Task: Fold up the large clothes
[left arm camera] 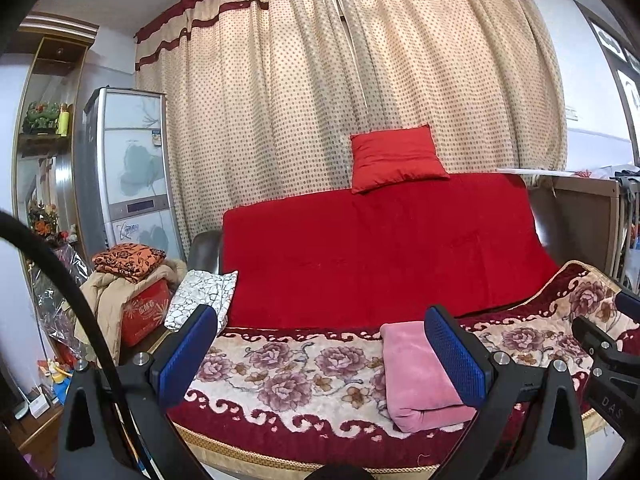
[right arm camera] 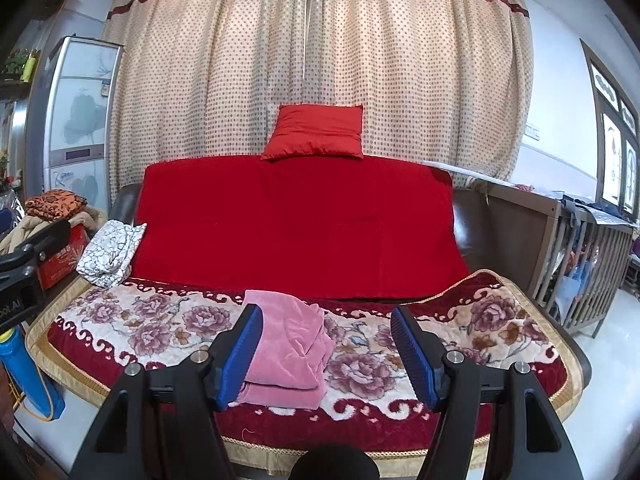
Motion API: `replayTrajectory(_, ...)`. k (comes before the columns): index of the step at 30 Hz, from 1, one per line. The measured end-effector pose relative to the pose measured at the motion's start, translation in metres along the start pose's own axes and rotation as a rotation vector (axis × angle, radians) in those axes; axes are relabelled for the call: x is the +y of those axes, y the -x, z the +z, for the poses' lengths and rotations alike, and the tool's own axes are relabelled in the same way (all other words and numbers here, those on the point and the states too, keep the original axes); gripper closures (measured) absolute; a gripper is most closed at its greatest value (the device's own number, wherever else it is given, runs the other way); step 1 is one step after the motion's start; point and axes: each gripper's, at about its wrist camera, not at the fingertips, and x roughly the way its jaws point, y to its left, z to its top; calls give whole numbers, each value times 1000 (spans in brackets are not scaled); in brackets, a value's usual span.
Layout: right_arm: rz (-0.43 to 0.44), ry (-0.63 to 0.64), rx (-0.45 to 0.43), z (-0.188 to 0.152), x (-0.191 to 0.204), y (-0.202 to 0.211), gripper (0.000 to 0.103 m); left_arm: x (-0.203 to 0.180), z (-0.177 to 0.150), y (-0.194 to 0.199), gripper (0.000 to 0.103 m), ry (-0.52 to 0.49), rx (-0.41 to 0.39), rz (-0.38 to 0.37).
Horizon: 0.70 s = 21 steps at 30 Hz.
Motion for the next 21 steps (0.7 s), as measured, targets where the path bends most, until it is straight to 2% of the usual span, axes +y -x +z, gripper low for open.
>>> replayTrajectory(21, -3, 0, -14, 2, 0, 4, 33, 0, 0, 3, 0, 3, 1, -3)
